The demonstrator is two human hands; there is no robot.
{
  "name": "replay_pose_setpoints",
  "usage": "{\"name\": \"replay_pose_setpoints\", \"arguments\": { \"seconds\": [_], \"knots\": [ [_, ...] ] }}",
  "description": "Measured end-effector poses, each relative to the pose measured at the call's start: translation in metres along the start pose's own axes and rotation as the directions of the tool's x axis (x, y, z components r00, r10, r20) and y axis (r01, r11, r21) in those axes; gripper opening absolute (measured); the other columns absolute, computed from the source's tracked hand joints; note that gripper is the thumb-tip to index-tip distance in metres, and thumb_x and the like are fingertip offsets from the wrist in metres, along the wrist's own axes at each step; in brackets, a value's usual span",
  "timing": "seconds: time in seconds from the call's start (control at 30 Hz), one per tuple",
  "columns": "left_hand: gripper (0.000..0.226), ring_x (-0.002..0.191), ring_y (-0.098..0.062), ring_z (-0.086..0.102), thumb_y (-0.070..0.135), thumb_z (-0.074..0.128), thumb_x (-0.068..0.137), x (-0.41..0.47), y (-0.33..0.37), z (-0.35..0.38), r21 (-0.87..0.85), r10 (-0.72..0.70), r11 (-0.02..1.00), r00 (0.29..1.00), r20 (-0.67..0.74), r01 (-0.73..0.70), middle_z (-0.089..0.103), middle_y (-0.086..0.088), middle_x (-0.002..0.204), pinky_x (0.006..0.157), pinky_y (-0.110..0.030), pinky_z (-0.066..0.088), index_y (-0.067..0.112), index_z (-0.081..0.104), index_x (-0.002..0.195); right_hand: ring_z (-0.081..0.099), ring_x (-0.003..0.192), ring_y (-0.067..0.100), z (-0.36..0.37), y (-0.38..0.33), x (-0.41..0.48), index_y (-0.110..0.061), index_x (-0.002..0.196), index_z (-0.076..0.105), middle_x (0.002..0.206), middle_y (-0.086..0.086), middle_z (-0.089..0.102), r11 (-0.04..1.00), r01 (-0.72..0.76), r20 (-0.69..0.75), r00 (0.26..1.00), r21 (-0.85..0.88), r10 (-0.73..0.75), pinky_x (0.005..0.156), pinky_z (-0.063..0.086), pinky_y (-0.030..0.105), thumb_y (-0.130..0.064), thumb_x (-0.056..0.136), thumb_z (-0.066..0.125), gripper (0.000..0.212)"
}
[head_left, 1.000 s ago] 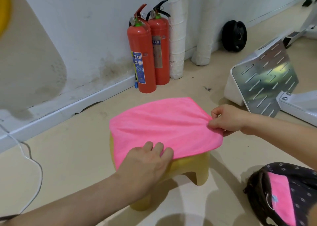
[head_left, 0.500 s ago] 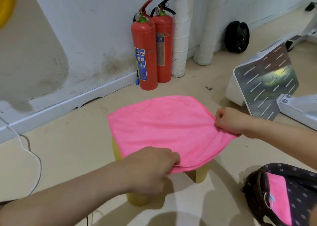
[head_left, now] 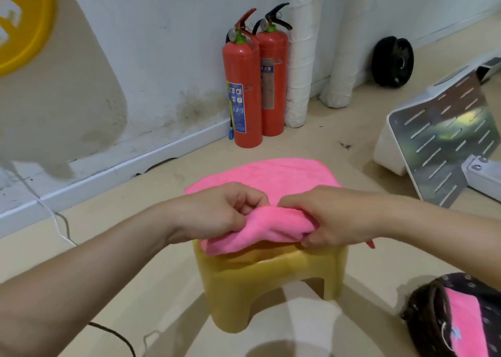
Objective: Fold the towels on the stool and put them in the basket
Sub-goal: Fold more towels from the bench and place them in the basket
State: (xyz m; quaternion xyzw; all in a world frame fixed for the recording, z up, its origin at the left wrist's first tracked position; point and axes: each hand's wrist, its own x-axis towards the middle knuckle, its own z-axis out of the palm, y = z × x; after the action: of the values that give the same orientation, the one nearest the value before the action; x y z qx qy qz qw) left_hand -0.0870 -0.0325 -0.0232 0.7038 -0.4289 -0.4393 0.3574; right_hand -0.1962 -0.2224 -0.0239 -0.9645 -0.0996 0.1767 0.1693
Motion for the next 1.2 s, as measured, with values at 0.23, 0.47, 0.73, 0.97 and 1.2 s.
{"name": "replay_pose_setpoints", "arguments": {
  "seconds": [0.23,0.47,0.73,0.97,1.2],
  "knots": [
    [0.035,0.071,-0.026,0.038,-0.011,0.037,0.063,0.001,-0.028,0.020,0.039,-0.098,0.995,0.944,0.314,0.090,0.044,-0.013,0.077,0.053,-0.029,0.025,0.003,0.056,0.089,0.051,0.041,-0.001,-0.004,0.038,-0.015,-0.015,0.070,0.058,0.044,-0.013,0.053,0.957,-0.215,0.448,0.888,0.194,0.108,0.046,0.040,0.017,0.008,0.077,0.060,0.024],
    [0.033,0.042,-0.008,0.038,-0.009,0.036,0.068,0.006,-0.025,-0.010,-0.335,-0.235,0.935,0.911,-0.339,0.117,0.043,0.001,0.053,0.039,-0.016,0.023,0.016,0.054,0.055,0.069,0.059,0.021,-0.012,0.058,-0.010,-0.011,0.087,0.056,0.069,0.010,0.071,0.926,-0.340,0.208,0.929,0.162,0.305,0.057,0.055,0.033,-0.001,0.066,0.058,0.024],
    [0.031,0.061,-0.014,0.049,-0.008,0.044,0.083,-0.004,-0.051,-0.038,-0.206,-0.347,0.938,0.766,-0.541,0.279,0.059,-0.007,0.072,0.054,-0.021,0.042,0.007,0.071,0.085,0.056,0.071,0.016,-0.033,0.092,-0.001,-0.008,0.092,0.069,0.076,0.004,0.064,0.807,-0.307,-0.216,0.860,0.504,0.462,0.060,0.044,0.019,0.001,0.082,0.060,0.017],
    [0.017,0.080,-0.017,0.069,0.003,0.070,0.079,-0.007,-0.062,-0.047,-0.022,-0.278,0.938,0.714,-0.642,0.345,0.075,-0.004,0.083,0.081,-0.033,0.057,0.018,0.076,0.085,0.053,0.078,0.017,-0.036,0.102,0.030,-0.017,0.092,0.068,0.087,0.002,0.062,0.541,-0.327,-0.033,0.834,0.775,0.551,0.067,0.044,0.027,-0.032,0.091,0.061,0.017],
    [0.006,0.072,-0.017,0.069,0.012,0.075,0.080,-0.003,-0.064,-0.053,0.019,-0.290,0.918,0.705,-0.647,0.395,0.073,-0.004,0.076,0.076,-0.031,0.058,0.017,0.074,0.079,0.048,0.057,0.017,-0.021,0.109,0.054,-0.016,0.067,0.056,0.066,0.003,0.054,0.626,-0.414,-0.164,0.734,0.661,0.659,0.050,0.037,0.024,-0.026,0.092,0.061,0.028]
  ]
}}
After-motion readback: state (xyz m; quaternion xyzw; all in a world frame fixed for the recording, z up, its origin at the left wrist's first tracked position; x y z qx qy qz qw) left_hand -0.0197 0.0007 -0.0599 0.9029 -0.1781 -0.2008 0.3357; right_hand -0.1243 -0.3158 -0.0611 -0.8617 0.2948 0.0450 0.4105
